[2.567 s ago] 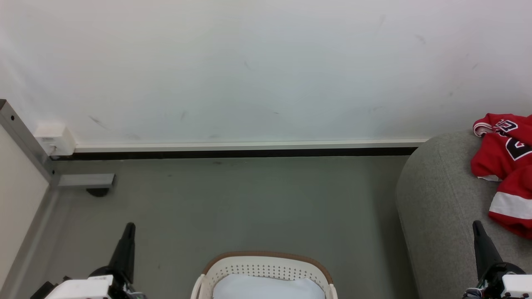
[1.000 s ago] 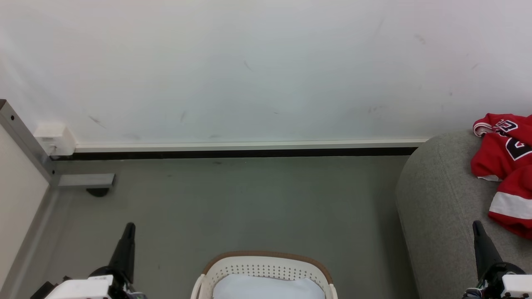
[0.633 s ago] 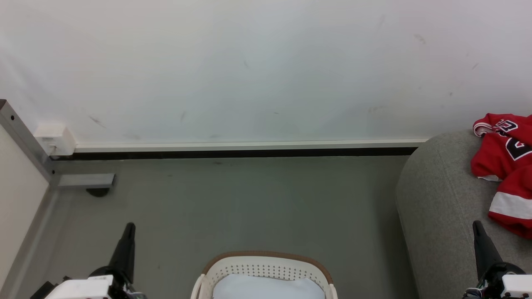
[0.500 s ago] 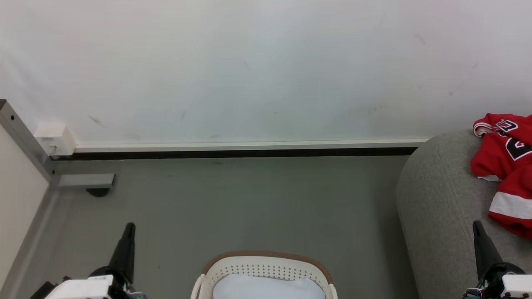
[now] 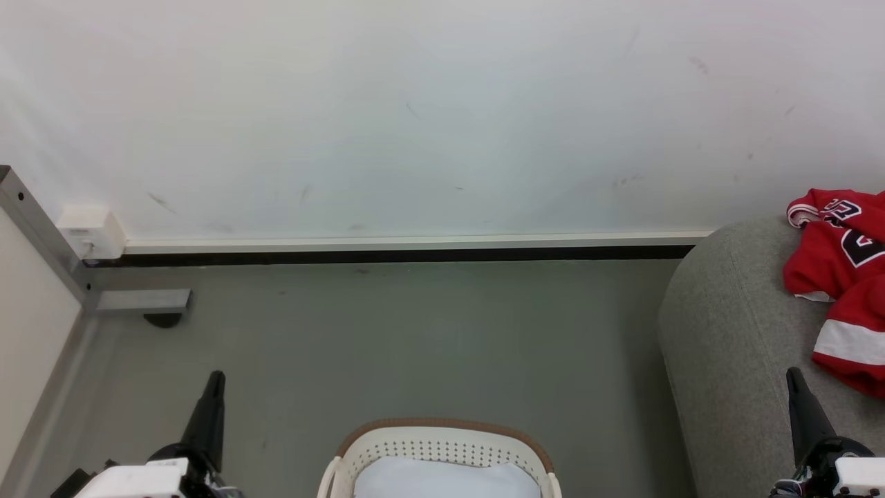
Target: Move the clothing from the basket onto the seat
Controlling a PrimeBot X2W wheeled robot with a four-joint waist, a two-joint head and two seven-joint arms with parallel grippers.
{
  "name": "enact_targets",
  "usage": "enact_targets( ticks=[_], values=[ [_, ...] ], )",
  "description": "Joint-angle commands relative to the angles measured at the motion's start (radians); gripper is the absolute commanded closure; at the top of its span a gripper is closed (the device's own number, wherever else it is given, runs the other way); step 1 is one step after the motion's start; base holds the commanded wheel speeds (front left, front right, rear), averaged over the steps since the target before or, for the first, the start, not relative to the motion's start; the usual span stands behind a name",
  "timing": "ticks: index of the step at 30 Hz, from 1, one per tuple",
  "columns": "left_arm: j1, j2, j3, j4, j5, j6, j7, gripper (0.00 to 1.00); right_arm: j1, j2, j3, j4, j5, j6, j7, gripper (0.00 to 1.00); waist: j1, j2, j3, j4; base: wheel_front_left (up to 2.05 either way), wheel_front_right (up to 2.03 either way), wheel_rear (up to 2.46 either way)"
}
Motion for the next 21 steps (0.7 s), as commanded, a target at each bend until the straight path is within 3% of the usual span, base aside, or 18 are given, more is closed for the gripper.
enact_targets(
  ticks=[1,21],
  values=[
    [-0.008,0.002,0.002,-0.001,-0.014,-0.002,0.003,1.0,-0.012,0.001,-0.004,0.002,-0.005,-0.002,0.004,1.0,0.0,0.0,0.0,0.0,0.0,0.0,0.0],
    [-0.008,0.002,0.002,-0.001,-0.014,-0.002,0.003,1.0,-0.012,0.001,-0.004,0.002,-0.006,-0.002,0.004,1.0,0.0,0.0,0.0,0.0,0.0,0.0,0.0]
  ],
)
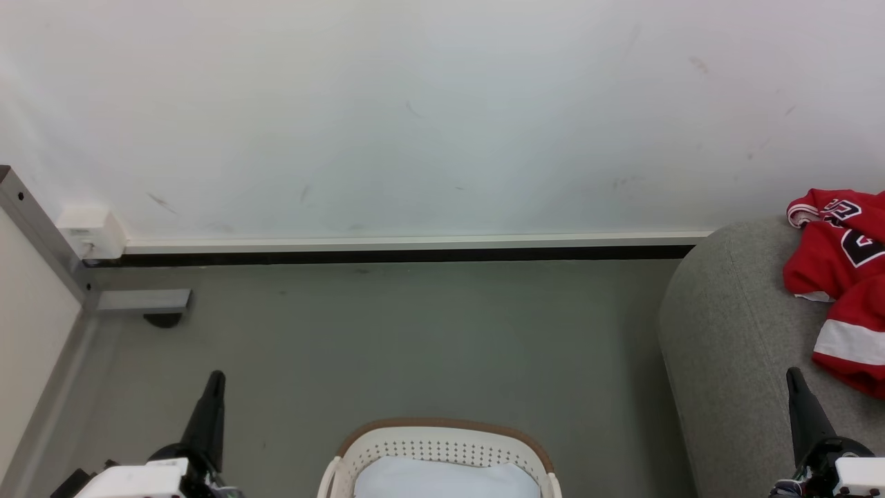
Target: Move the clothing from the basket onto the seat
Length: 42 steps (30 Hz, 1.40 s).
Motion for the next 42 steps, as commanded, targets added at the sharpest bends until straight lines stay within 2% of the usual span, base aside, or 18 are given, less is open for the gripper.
enact_targets(
  ticks=[1,42],
  values=[
    [-0.008,0.002,0.002,-0.001,-0.014,-0.002,0.003,1.0,-0.012,0.001,-0.004,0.002,-0.006,-0.002,0.004,1.0,0.0,0.0,0.0,0.0,0.0,0.0,0.0],
    [-0.008,0.002,0.002,-0.001,-0.014,-0.002,0.003,1.0,-0.013,0.001,-0.005,0.002,-0.006,-0.002,0.004,1.0,0.0,0.0,0.0,0.0,0.0,0.0,0.0]
  ],
)
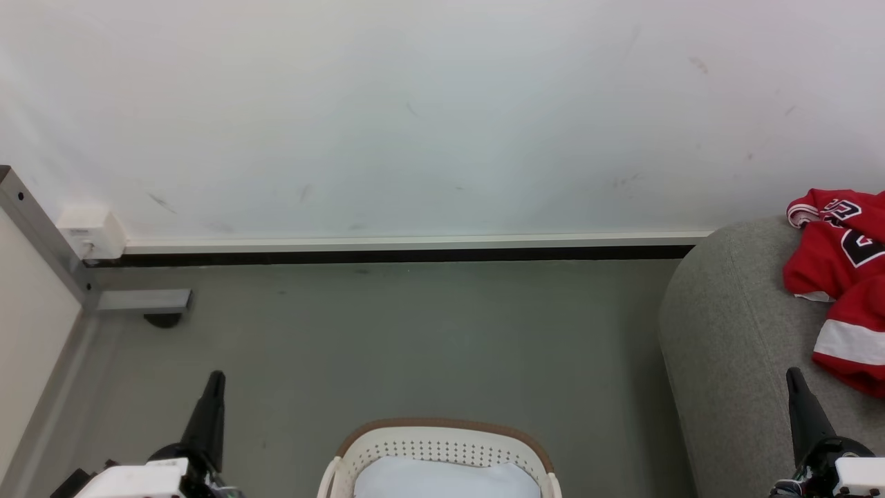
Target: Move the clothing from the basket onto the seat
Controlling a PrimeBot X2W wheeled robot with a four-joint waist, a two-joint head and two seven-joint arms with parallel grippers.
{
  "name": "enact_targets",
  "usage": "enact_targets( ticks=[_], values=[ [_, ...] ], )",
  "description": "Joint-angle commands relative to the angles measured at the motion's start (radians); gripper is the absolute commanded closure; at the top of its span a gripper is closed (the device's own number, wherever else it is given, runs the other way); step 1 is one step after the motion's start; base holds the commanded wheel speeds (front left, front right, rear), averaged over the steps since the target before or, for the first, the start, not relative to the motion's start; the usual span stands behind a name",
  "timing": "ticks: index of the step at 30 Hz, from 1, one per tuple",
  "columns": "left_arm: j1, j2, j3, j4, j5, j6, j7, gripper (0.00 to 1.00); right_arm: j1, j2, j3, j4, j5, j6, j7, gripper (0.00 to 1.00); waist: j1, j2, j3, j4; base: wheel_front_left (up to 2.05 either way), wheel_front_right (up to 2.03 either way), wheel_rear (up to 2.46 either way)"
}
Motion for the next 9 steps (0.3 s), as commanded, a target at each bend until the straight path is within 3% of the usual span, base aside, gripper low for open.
enact_targets(
  ticks=[1,9],
  values=[
    [-0.008,0.002,0.002,-0.001,-0.014,-0.002,0.003,1.0,-0.013,0.001,-0.004,0.002,-0.006,-0.002,0.003,1.0,0.0,0.0,0.0,0.0,0.0,0.0,0.0],
    [-0.008,0.002,0.002,-0.001,-0.014,-0.001,0.003,1.0,-0.013,0.001,-0.004,0.002,-0.006,-0.002,0.003,1.0,0.0,0.0,0.0,0.0,0.0,0.0,0.0]
  ],
)
